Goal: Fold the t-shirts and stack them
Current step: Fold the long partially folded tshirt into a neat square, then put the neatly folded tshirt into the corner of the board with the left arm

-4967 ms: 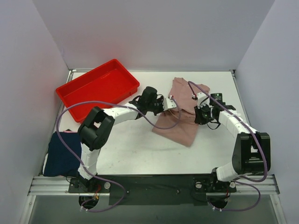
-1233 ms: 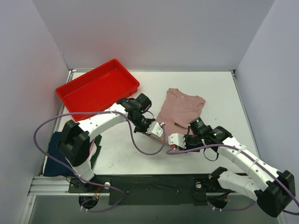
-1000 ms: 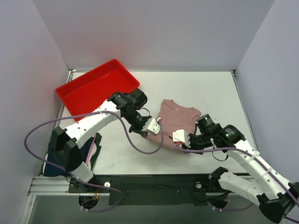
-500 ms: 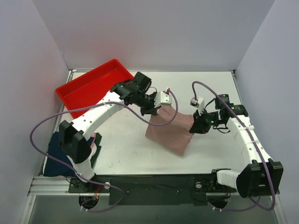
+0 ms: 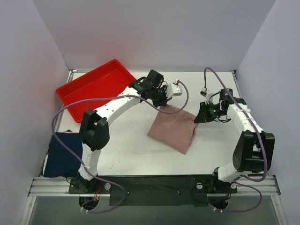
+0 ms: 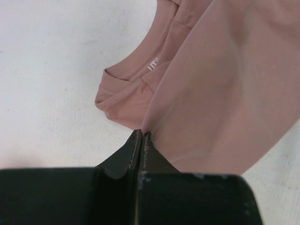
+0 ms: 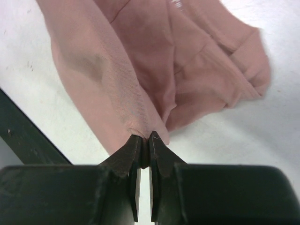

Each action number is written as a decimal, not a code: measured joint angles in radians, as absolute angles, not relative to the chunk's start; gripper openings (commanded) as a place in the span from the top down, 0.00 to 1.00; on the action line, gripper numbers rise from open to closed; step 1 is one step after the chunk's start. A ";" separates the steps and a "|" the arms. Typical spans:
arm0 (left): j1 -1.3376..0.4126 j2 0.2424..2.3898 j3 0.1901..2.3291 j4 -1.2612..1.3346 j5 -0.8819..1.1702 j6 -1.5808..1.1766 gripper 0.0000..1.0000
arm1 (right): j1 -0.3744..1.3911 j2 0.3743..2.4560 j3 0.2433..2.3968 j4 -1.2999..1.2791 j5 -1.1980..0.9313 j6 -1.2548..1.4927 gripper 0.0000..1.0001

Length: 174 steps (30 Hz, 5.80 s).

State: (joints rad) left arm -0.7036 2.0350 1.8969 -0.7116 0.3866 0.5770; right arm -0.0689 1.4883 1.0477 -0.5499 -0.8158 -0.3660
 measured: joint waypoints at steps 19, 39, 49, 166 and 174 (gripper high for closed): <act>-0.704 2.283 1.973 -0.479 0.284 0.513 0.59 | -0.115 1.777 1.118 -0.304 -0.575 -0.147 0.66; -0.669 2.339 2.185 -0.659 0.422 0.359 0.77 | -0.029 1.581 1.077 -0.306 -0.374 0.214 1.00; -0.678 2.503 2.232 -0.604 0.348 0.276 0.87 | -0.046 1.878 1.155 -0.301 -0.428 0.326 1.00; 0.207 1.338 1.082 -1.153 -0.518 0.761 0.11 | 0.067 1.448 1.055 -0.432 -0.160 0.138 0.00; 0.224 1.348 1.078 -0.973 -0.737 0.897 0.10 | 0.067 1.427 1.051 -0.431 -0.149 0.130 0.00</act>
